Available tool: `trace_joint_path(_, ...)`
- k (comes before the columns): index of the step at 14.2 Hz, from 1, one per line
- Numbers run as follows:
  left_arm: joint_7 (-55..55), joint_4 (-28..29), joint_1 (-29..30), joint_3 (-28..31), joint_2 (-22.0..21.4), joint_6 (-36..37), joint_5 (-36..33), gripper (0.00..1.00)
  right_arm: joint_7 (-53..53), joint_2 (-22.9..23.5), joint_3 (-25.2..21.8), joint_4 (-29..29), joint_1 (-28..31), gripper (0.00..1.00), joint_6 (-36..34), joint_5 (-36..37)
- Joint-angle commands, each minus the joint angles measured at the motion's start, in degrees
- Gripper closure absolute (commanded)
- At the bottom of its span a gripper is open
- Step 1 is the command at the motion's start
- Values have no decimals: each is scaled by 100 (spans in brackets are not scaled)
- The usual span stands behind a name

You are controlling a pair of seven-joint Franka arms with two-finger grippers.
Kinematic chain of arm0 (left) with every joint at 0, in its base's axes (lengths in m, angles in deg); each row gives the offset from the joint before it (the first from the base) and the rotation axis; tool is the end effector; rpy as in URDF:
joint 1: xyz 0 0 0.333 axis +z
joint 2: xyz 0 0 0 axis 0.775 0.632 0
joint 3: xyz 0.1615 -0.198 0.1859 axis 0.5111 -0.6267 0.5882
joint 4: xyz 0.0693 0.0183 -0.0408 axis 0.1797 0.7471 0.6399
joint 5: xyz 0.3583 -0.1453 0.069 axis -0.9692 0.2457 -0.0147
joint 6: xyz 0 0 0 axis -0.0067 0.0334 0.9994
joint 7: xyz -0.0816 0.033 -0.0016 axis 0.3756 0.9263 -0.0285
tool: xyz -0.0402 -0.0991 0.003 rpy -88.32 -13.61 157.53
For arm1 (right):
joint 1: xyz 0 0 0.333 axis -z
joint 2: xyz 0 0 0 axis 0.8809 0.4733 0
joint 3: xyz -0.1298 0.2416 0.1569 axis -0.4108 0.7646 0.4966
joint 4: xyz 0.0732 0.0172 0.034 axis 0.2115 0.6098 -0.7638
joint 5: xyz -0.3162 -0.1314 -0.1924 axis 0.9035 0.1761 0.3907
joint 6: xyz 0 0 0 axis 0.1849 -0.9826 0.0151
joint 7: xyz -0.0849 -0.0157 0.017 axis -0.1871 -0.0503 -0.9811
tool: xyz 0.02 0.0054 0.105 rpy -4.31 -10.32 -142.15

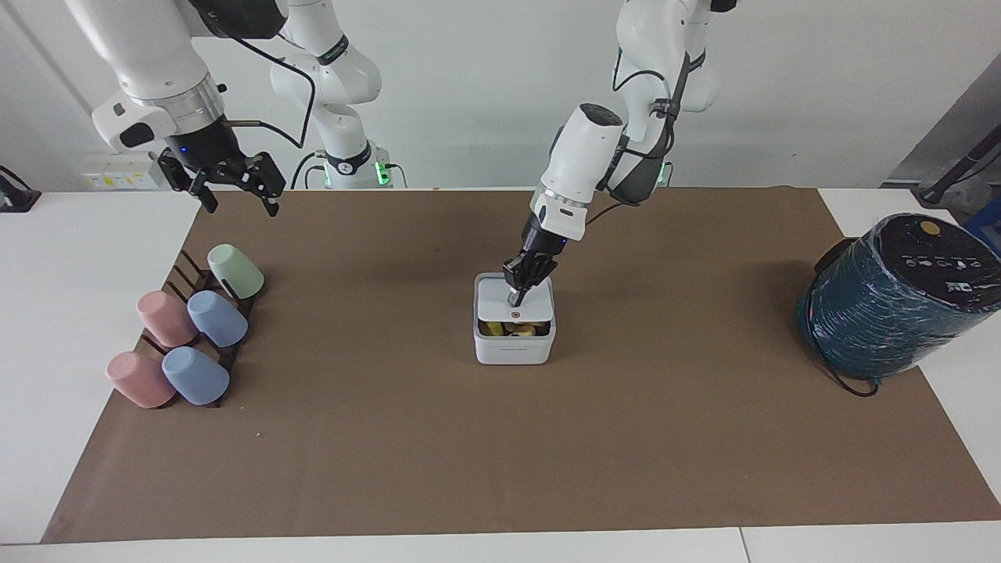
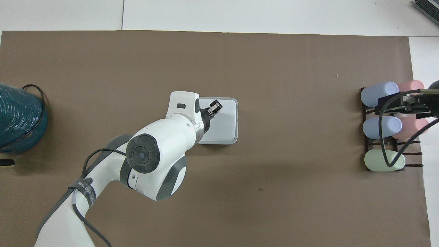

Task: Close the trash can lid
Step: 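Press the lid down flat onto the bin with the left gripper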

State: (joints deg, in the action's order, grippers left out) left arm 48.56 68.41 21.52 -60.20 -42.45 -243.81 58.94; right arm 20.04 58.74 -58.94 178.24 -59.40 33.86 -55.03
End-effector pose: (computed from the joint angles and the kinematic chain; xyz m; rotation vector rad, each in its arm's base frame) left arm 0.5068 -0.3681 0.4080 2.4712 0.7955 0.3532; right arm 0.5461 0.0035 0.6327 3.1341 -0.1778 0.0147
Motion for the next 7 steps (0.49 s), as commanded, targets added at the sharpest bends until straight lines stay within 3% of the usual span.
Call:
trace_joint_path(1, -40, -151, 107, -19, 245, -158, 103, 97, 157, -132, 2, 135, 11, 0, -33, 6)
trace_joint_path(7, -58, -142, 11, -19, 666, -378, 94, 97, 157, -132, 2, 135, 11, 0, -33, 6)
